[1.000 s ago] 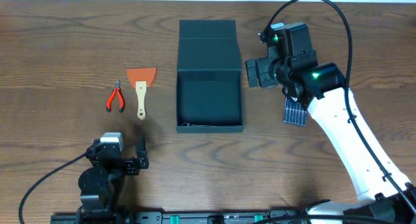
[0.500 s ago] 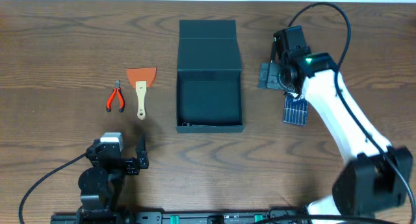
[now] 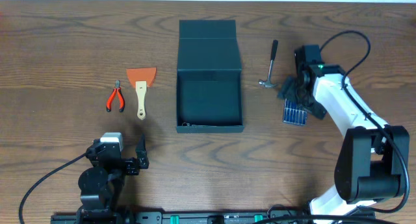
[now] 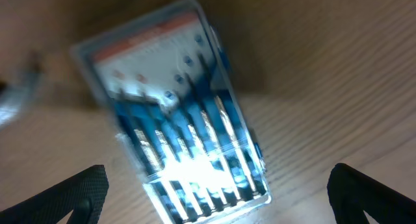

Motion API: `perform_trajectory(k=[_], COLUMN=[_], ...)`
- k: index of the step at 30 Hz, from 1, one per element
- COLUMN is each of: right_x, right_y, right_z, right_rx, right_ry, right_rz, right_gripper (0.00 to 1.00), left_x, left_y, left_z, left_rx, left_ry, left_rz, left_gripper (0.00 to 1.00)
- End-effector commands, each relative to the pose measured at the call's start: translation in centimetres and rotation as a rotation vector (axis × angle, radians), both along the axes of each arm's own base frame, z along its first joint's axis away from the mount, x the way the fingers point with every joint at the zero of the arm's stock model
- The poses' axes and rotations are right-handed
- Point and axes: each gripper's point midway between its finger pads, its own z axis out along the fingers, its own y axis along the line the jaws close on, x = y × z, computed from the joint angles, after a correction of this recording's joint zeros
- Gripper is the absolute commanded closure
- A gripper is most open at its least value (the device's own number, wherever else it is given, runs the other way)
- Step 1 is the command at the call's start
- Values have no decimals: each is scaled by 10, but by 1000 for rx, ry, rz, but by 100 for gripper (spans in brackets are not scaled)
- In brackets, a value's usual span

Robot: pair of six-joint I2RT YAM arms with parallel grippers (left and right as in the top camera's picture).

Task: Pack container
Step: 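Move the right gripper to the screwdriver set case and grasp it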

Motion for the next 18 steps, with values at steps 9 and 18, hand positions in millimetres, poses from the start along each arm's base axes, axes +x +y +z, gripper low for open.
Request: perform_trajectory(k=[9,18], right_x=[-5,1], right_y=[7,8], right_z=[-23,-34], right_rx=[12,21], right_ry=[-25,-64], right_rz=[79,157], right_gripper=[1,1], left_x=[0,0], left_y=[2,2], left_z=[-9,-9], left_rx=[1,1], left_ry=[17,17], left_rz=[11,11], left_gripper=[2,1])
